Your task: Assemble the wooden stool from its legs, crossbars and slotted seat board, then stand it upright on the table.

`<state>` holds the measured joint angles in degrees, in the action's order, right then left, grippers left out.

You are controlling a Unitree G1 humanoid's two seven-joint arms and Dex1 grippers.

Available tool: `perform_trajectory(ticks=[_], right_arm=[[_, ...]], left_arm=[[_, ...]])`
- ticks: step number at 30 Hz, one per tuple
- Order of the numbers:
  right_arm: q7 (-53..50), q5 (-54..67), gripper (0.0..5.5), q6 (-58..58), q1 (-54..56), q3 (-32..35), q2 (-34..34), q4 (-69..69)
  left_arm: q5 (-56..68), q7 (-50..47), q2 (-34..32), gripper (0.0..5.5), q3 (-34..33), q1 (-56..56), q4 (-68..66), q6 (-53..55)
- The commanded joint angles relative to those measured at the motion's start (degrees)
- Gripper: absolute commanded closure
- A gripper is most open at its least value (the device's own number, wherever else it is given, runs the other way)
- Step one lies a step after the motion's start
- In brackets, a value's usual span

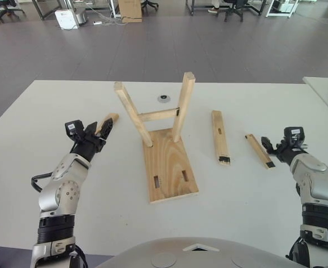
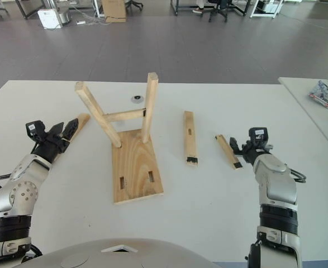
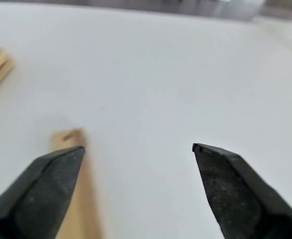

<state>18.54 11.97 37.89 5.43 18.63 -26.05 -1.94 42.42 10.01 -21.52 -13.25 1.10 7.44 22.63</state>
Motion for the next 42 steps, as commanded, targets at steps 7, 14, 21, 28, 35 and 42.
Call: perform_trajectory(ticks=[7,14,21,28,35,42], right_arm=[[11.0,1.6,1.64,7.5,1.0,-4.2,-8.2,-12.8],[14.7,2.4,2.82,10.1,-1.1,-8.9,-8.2,-12.5],[10.3,2.3,3.92,10.2,-6.5,-10.3,-3.4,-7.6],[-0.6,1.2,4.18,6.1,-1.6,-5.4,-0.3,0.5],[-4.5,2.3,4.18,-5.9,21.1,-5.8,0.9,20.5],[-1.5,13.9,4.18,-2.7,27.6,-9.7,5.7,31.1]], left_arm=[[-1.3,2.9,-0.3,2.03,-0.8,1.1,2.4,4.7],[1.2,-0.6,2.8,2.03,-3.4,0.2,2.9,7.3],[0.0,-4.6,4.3,2.03,-3.5,2.7,3.3,12.0],[6.8,-1.0,6.6,2.03,-11.0,9.9,3.7,4.4],[18.4,-4.0,0.3,2.03,-9.5,33.4,7.2,14.1],[25.3,-6.9,5.8,2.03,0.0,43.0,8.9,21.6]])
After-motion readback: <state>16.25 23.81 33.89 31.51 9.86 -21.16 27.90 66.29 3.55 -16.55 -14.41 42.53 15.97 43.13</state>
